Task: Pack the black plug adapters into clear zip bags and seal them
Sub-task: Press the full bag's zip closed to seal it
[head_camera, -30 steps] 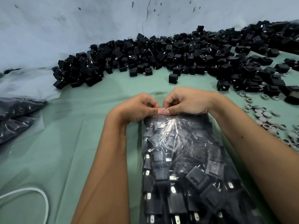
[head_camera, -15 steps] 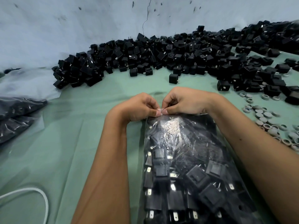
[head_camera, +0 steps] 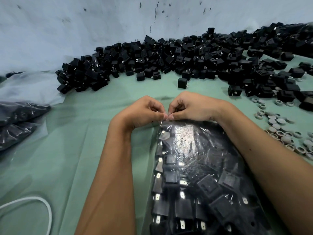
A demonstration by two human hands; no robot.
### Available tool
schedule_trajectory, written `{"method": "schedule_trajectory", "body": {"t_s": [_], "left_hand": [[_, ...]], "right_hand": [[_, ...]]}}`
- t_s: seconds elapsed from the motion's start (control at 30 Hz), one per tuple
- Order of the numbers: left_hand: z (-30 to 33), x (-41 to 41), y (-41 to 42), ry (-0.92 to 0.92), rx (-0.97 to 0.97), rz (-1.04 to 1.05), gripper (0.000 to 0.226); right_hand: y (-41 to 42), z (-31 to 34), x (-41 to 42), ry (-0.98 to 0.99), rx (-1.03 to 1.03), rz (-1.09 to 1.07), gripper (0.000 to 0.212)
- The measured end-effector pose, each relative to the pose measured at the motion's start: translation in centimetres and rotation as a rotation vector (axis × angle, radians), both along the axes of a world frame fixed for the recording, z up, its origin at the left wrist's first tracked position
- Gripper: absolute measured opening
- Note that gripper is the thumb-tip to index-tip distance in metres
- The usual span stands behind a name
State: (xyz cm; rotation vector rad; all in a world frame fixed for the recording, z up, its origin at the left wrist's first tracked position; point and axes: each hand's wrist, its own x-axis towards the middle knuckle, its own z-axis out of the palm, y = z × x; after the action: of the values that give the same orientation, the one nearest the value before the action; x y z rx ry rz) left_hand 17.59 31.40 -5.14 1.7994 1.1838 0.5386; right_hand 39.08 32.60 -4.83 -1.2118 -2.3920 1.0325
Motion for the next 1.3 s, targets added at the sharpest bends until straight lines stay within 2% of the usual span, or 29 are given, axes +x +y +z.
{"method": "schedule_trajectory", "body": {"t_s": [0.2, 0.3, 0.4, 0.57, 0.87, 0.97, 1.1, 1.3], "left_hand": [[0.1, 0.3, -0.1, -0.037, -0.027, 0.028, 0.015], [0.1, 0.6, -0.1, -0.025, -0.048, 0.04, 0.014], [0.2, 0.7, -0.2, -0.021, -0.06, 0.028, 0.008], [0.7, -1.9, -0.3, 0.034, -0.083, 0.01, 0.01], [0.1, -3.9, -0.2, -0.045, -0.1, 0.041, 0.003], [0.0, -4.3, -0.2, -0.098, -0.064, 0.05, 0.011], [0.2, -4.3, -0.3, -0.149, -0.034, 0.049, 0.009], [0.6, -4.6, -0.6, -0.094, -0.057, 0.046, 0.011]], "right_hand": [[0.2, 0.4, 0.4, -0.011, 0.033, 0.041, 0.017], [0.2, 0.2, 0.1, -0.022, 0.045, 0.022, 0.011], [0.1, 0.1, 0.0, -0.036, 0.02, 0.013, 0.01], [-0.1, 0.3, 1.8, -0.049, -0.035, 0.014, 0.013], [0.1, 0.0, 3.2, 0.01, -0.13, -0.023, 0.014], [0.4, 0.3, 4.3, -0.039, -0.176, -0.027, 0.013], [0.7, 0.8, 5.6, -0.076, -0.205, -0.006, 0.018], [0.6, 0.9, 5.9, -0.034, -0.19, -0.017, 0.02]]}}
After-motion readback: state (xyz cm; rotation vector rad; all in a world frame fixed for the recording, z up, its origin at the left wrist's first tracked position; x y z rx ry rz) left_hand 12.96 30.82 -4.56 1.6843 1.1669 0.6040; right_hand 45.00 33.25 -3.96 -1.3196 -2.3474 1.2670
